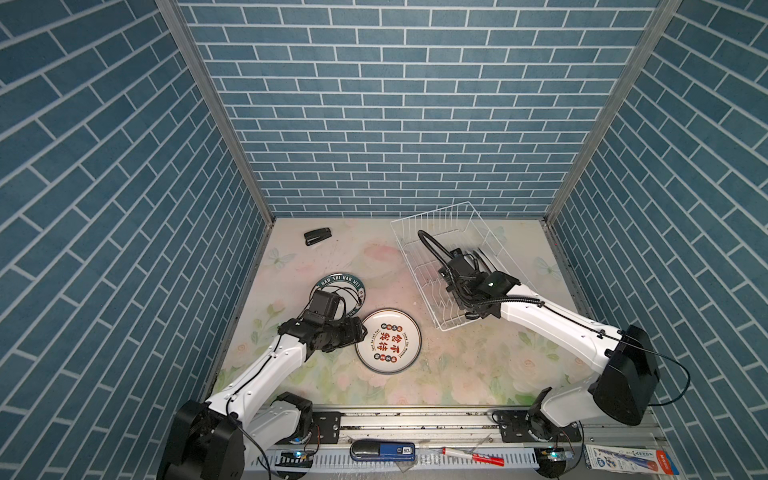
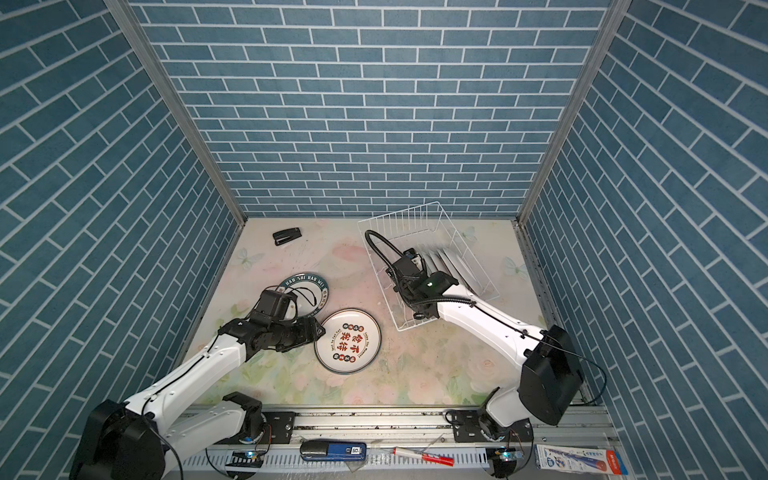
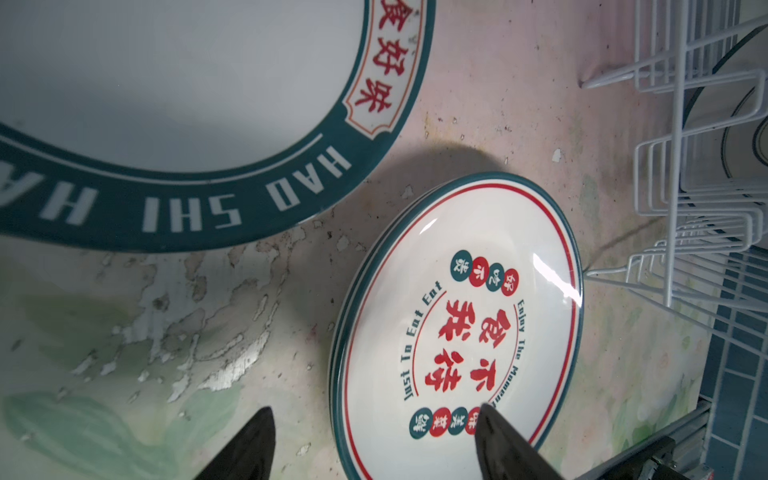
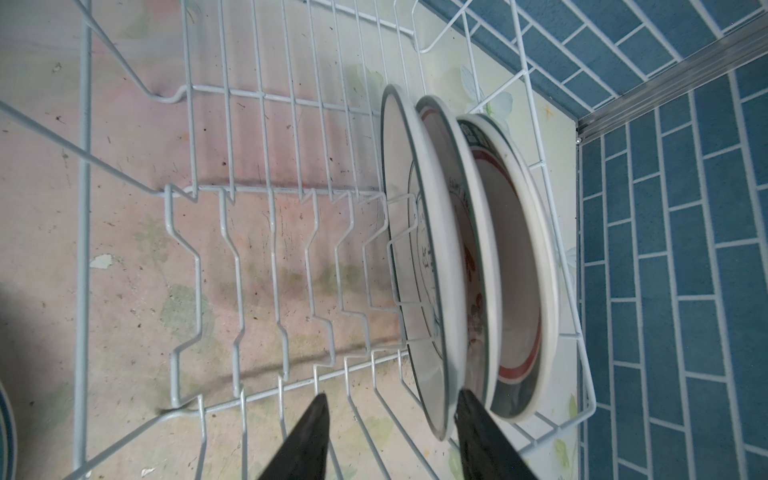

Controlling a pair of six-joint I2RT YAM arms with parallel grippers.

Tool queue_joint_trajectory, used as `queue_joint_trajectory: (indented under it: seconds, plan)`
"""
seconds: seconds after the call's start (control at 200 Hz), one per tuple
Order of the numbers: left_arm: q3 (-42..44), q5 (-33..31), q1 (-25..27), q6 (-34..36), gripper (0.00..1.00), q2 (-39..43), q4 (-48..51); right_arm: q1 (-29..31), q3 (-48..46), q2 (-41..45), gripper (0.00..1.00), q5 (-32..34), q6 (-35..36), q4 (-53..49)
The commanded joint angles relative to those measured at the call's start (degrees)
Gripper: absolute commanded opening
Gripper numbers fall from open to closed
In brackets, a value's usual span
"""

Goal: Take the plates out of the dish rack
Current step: 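Close the right gripper on the rim of the next rack plate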

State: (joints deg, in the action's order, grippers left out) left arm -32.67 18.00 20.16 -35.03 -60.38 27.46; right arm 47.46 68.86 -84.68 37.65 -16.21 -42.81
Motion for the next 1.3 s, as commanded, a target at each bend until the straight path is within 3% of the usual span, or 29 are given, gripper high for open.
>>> queue_joint_trajectory:
  seconds: [0.0, 0.3, 0.97, 1.295]
  plan:
    - [-1.2, -2.2, 0.2, 1.0, 0.79, 0.7, 1.0, -0.5, 3.8, -1.5, 0.5, 2.0, 1.1, -0.1]
    - [-1.6, -3.5, 0.2, 1.2, 0.82, 4.0, 2.1, -2.9, 4.2, -5.4, 0.49, 6.1, 0.6, -0.4]
    - [-1.5, -3.8, 0.2, 0.7, 0.86, 7.3, 2.3, -4.0, 4.8, -11.4, 0.33, 9.5, -0.2, 1.0]
    - [-2.2, -4.3, 0.2, 0.3, 0.87, 7.2, 1.8, -3.8, 5.8, -13.2, 0.15, 14.4, -2.6, 0.3]
